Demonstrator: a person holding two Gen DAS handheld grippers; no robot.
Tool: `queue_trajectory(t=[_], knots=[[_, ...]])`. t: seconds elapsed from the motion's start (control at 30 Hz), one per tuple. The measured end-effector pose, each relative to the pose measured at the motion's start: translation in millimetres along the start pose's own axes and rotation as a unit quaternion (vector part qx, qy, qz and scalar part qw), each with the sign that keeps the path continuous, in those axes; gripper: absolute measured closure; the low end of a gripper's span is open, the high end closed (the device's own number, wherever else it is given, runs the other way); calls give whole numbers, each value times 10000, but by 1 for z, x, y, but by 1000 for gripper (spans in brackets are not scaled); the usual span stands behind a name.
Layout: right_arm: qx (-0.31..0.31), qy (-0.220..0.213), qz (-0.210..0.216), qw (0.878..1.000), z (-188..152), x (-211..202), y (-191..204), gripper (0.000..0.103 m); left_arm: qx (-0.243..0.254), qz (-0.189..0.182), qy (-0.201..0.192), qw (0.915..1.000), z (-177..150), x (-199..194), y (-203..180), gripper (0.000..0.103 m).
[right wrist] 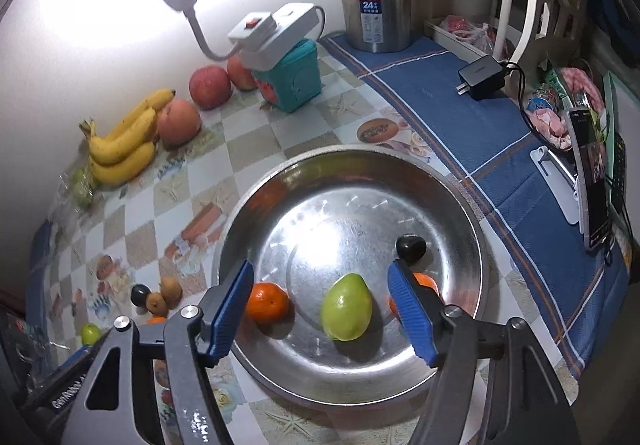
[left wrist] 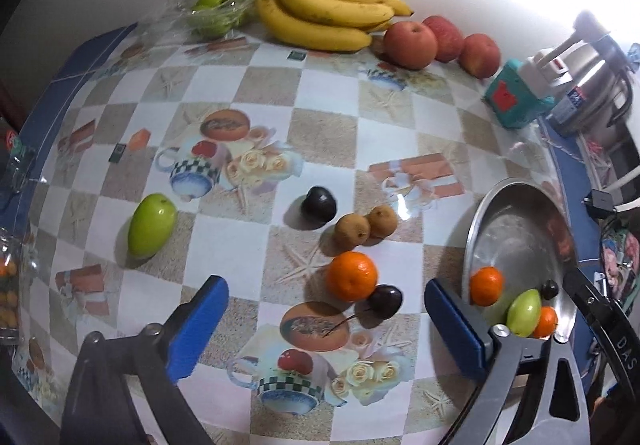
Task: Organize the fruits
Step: 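Withdraw both tools from the plate toward the remaining fruits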
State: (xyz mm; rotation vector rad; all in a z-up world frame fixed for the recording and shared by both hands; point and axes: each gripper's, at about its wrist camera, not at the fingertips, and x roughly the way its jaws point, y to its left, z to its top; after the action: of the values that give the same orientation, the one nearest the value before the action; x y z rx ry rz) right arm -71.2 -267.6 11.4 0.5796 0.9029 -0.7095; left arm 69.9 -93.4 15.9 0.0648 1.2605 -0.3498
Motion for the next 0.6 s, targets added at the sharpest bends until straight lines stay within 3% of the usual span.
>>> queue_trajectory(t=[0.2, 0.3, 0.6], knots=[[-59, 180, -127, 9997, -3, 11, 0, 24, -34, 106, 135, 9998, -2, 9, 2, 0], [-70, 262, -156, 9995, -5, 17, 1, 15, -47, 162, 188, 9997, -3, 14, 2, 0], [-40, 497, -194, 9986, -9, 33, -2, 14, -25, 219, 402, 9989, -8, 27, 1, 0]])
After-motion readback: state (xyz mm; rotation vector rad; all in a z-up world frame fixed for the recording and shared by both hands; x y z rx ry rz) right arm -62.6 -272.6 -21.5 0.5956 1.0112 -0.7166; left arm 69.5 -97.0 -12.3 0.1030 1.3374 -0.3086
